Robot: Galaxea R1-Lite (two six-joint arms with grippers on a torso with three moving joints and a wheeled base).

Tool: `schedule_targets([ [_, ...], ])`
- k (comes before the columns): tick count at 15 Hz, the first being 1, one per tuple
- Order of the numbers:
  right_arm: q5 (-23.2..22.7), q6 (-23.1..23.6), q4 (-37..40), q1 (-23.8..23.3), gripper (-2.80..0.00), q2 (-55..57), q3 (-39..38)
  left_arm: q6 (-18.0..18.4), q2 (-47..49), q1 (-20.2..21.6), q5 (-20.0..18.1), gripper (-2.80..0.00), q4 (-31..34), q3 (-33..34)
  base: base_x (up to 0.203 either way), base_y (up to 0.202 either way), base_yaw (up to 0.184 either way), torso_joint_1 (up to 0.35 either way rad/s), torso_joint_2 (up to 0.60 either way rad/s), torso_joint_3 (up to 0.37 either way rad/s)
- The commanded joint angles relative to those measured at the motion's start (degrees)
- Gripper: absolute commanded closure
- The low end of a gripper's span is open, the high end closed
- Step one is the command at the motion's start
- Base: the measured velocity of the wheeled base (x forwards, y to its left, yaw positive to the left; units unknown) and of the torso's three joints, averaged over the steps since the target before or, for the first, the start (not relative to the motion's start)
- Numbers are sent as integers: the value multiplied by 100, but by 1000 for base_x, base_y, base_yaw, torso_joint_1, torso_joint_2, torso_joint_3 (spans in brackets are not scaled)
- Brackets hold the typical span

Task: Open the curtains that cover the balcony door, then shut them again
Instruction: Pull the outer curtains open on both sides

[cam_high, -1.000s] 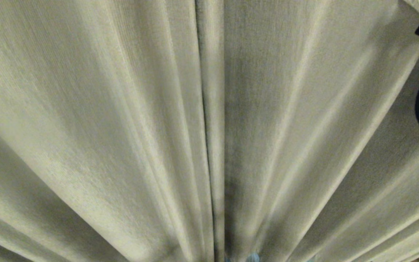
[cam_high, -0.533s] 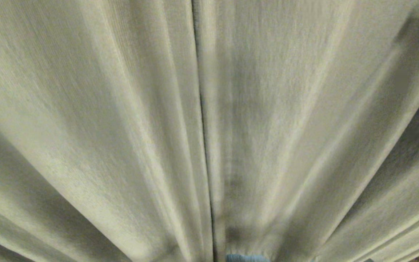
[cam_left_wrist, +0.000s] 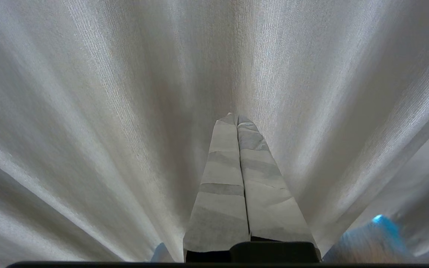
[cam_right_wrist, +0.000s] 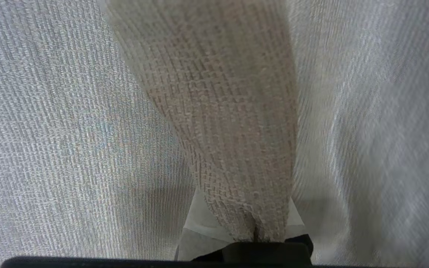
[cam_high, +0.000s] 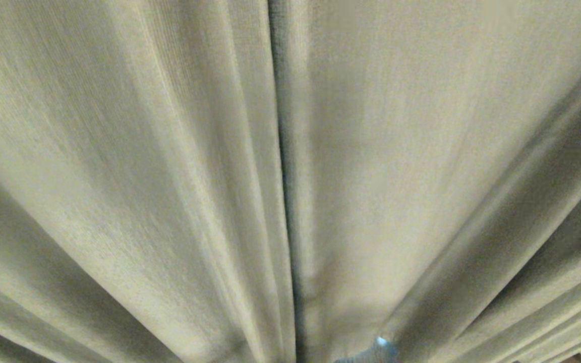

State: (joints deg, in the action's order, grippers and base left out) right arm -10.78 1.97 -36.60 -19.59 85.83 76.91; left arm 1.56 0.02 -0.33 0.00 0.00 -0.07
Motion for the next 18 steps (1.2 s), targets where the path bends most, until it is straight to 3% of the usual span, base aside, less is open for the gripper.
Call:
schedule_targets([
  [1,-10,-4,-23,-312,0,217,229,2,-2,-2,0,0,0,-1,0,0,0,0,0,0],
  [10,-33,-30,-22,-1464,0,682,834,2,-2,-2,0,0,0,-1,0,0,0,0,0,0],
  [18,-46,-136,-33,-2133,0,799,908,2,-2,-2,0,0,0,-1,0,0,0,0,0,0],
])
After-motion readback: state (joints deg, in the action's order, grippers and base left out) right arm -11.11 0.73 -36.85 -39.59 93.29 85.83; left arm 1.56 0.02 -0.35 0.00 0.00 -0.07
